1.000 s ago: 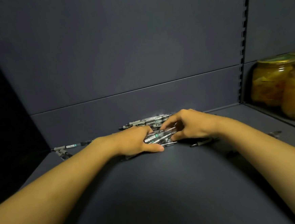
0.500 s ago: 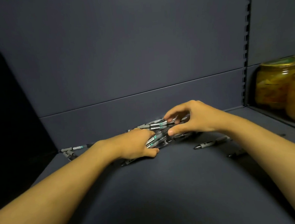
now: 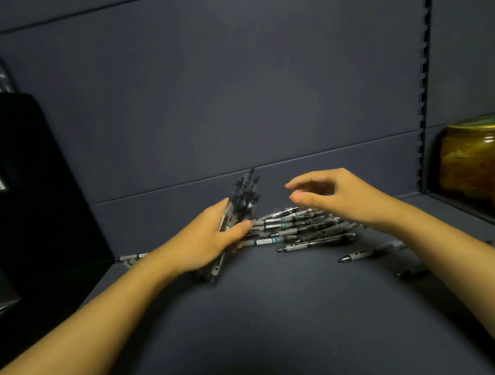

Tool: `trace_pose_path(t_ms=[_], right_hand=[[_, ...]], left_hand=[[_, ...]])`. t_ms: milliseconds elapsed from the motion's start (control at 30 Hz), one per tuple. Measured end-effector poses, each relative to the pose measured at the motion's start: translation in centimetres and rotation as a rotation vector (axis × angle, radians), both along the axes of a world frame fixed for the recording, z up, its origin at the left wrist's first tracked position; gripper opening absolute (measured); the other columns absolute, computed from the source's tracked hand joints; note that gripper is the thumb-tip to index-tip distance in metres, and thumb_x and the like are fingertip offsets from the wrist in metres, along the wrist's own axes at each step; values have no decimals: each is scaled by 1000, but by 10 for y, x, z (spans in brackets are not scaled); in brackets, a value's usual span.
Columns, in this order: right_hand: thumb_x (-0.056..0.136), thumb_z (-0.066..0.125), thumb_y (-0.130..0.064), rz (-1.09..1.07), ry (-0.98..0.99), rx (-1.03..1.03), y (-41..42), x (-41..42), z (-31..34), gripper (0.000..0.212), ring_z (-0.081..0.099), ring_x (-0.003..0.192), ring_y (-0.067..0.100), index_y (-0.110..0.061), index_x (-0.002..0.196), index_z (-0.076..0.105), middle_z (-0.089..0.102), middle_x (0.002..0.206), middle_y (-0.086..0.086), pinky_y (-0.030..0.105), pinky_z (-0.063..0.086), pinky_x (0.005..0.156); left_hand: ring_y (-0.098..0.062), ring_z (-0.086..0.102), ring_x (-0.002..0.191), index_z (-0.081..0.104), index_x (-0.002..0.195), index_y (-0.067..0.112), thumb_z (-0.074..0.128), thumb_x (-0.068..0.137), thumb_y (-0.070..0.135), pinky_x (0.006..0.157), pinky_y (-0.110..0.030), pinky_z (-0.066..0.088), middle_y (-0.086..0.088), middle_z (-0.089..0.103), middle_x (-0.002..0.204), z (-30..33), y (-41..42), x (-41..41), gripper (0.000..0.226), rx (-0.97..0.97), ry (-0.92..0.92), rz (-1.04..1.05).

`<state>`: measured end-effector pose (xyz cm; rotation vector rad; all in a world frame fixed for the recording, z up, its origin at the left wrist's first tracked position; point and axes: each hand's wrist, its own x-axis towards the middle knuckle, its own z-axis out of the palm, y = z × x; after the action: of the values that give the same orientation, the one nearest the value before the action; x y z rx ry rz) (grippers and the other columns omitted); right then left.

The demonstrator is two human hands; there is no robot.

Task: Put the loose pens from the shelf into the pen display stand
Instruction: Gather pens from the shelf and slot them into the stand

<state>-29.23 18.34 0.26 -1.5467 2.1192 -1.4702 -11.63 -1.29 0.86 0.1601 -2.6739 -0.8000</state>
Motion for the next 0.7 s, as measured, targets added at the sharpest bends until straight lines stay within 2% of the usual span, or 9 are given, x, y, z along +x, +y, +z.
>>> trace_pose_path(t_ms=[67, 133, 200, 267, 333, 400, 500, 600, 700], right_hand=[[73, 70, -49, 31, -58, -47, -6, 12, 2, 45, 71, 96, 5, -28, 113, 71, 75, 102, -8, 18, 53, 85], [71, 72, -45, 77, -101, -80, -15, 28, 6, 51, 71, 99, 7, -27, 118, 67, 74, 108, -6, 18, 54, 86], [74, 74, -39, 137, -118, -82, -28, 49, 12, 55, 69, 102, 2, -28, 126, 60, 70, 117, -9, 19, 54, 89], [78, 80, -36, 171, -133, -90, -44, 67, 14, 58, 68, 103, -1, -30, 129, 55, 68, 117, -12, 20, 54, 89], [68, 83, -51, 117, -112, -82, -59, 80, 11, 66, 66, 105, -1, -36, 126, 54, 69, 112, -15, 25, 53, 93], [65, 82, -55, 24, -92, -91, -70, 88, 4, 68, 63, 107, -1, -38, 124, 52, 67, 112, -18, 27, 51, 97], [76, 82, -41, -67, -93, -182, -78, 99, -9, 56, 62, 100, -7, -32, 123, 53, 67, 106, -20, 12, 47, 88], [83, 76, -40, -101, -114, -265, -82, 108, -20, 44, 63, 95, -6, -27, 120, 54, 68, 100, -16, 9, 46, 82], [86, 72, -38, -114, -146, -298, -84, 109, -25, 41, 63, 94, -3, -28, 121, 54, 68, 99, -12, 14, 49, 83]], left_hand=[[-5, 60, 61, 57, 108, 15, 55, 98, 20, 61, -18, 51, 1, 61, 69, 3, 10, 6, 11, 264, 151, -23], [-6, 58, 56, 57, 115, 10, 53, 99, 15, 56, -17, 49, 0, 59, 68, 0, 21, 8, 17, 411, 282, -7], [-6, 58, 55, 56, 118, 9, 53, 98, 12, 54, -18, 50, 5, 61, 69, -9, 31, 5, 20, 457, 368, 1], [-2, 61, 60, 57, 120, 7, 52, 96, 2, 56, -17, 51, 9, 66, 76, -20, 40, -1, 25, 438, 427, 17], [9, 65, 75, 59, 118, 7, 51, 94, -2, 64, -10, 49, 13, 67, 90, -29, 46, -7, 27, 383, 502, 63], [12, 64, 87, 60, 113, 15, 53, 94, 8, 68, -7, 47, 11, 67, 95, -36, 49, -12, 21, 382, 580, 113], [3, 62, 80, 60, 96, 22, 50, 94, 24, 69, -14, 48, 5, 65, 85, -46, 50, -19, 10, 473, 655, 154], [-7, 57, 79, 61, 82, 28, 45, 85, 50, 76, -35, 49, 9, 61, 76, -54, 51, -24, 28, 633, 661, 103], [-14, 59, 88, 66, 86, 25, 46, 83, 55, 88, -40, 47, 9, 64, 83, -56, 50, -27, 36, 753, 612, 58]])
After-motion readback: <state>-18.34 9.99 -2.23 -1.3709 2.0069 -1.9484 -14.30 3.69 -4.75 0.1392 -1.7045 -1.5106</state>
